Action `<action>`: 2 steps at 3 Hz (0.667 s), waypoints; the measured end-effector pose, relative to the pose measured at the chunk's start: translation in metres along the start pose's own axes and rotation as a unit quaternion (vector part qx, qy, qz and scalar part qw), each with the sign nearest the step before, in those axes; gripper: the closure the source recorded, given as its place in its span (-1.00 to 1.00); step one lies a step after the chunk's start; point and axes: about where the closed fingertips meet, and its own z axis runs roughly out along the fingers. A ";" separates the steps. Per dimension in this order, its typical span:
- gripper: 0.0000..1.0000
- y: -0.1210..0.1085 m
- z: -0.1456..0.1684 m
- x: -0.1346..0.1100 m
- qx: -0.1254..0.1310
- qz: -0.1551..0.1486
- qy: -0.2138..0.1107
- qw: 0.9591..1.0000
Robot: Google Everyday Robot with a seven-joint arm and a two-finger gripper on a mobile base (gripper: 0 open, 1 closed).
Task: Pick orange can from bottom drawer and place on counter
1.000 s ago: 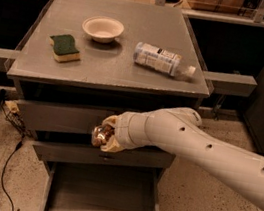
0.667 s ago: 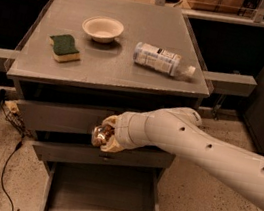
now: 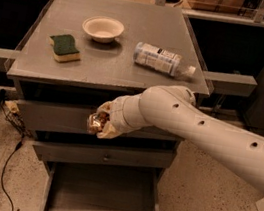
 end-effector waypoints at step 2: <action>1.00 0.009 -0.014 -0.006 0.001 0.006 0.008 1.000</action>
Offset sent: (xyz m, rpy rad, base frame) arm -0.0354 -0.0145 0.0204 -0.0174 0.0083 -0.0503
